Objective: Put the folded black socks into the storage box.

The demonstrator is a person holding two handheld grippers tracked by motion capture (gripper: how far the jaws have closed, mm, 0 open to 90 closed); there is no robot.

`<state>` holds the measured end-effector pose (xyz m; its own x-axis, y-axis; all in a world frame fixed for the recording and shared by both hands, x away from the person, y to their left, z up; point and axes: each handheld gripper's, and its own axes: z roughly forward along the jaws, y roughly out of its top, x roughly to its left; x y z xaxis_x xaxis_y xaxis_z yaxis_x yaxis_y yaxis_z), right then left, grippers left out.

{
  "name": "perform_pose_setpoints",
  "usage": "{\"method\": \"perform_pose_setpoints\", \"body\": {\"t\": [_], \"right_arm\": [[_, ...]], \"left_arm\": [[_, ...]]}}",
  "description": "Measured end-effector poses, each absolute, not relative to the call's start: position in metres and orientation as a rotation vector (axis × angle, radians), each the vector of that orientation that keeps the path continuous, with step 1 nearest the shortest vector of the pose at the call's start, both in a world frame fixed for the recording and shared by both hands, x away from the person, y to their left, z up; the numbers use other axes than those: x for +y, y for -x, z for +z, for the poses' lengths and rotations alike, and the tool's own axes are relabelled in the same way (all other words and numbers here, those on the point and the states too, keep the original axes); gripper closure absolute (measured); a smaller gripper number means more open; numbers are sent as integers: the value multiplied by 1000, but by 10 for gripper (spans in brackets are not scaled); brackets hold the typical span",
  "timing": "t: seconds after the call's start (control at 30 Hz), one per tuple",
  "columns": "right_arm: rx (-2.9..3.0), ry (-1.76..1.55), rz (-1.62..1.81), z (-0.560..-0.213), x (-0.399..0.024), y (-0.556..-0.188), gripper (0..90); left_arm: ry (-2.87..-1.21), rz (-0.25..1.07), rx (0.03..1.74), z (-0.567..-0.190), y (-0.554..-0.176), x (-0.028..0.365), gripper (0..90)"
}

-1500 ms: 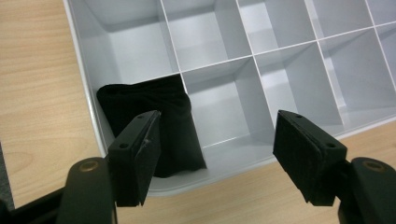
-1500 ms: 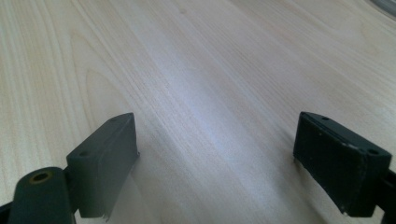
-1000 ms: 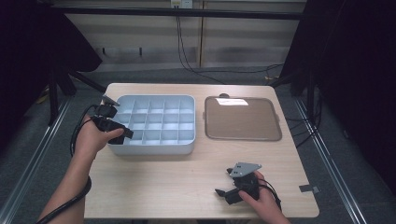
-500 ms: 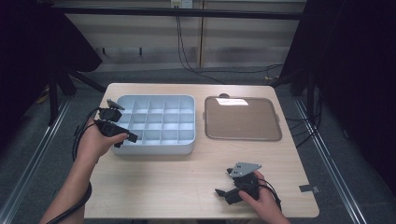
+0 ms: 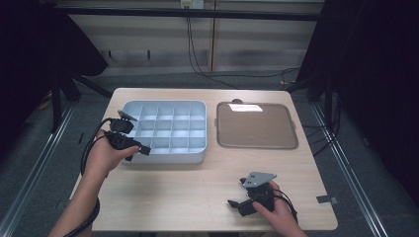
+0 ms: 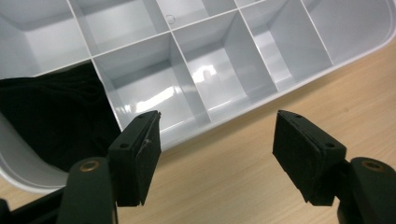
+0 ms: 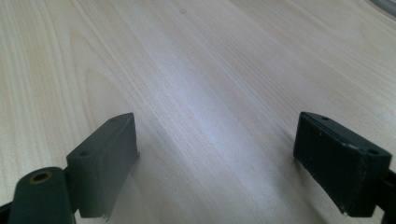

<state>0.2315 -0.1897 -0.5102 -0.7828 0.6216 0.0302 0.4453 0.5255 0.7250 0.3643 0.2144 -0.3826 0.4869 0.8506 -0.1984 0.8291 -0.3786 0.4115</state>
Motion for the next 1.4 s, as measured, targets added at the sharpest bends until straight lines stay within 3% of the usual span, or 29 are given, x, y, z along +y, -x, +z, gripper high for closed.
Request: {"method": "perform_pose_setpoints", "body": {"t": [1.4], "right_arm": [[2535,-903,1105,-510,-190,-231,131]], "left_arm": [[-2284,0,1217,-403,-324,179,309]]}}
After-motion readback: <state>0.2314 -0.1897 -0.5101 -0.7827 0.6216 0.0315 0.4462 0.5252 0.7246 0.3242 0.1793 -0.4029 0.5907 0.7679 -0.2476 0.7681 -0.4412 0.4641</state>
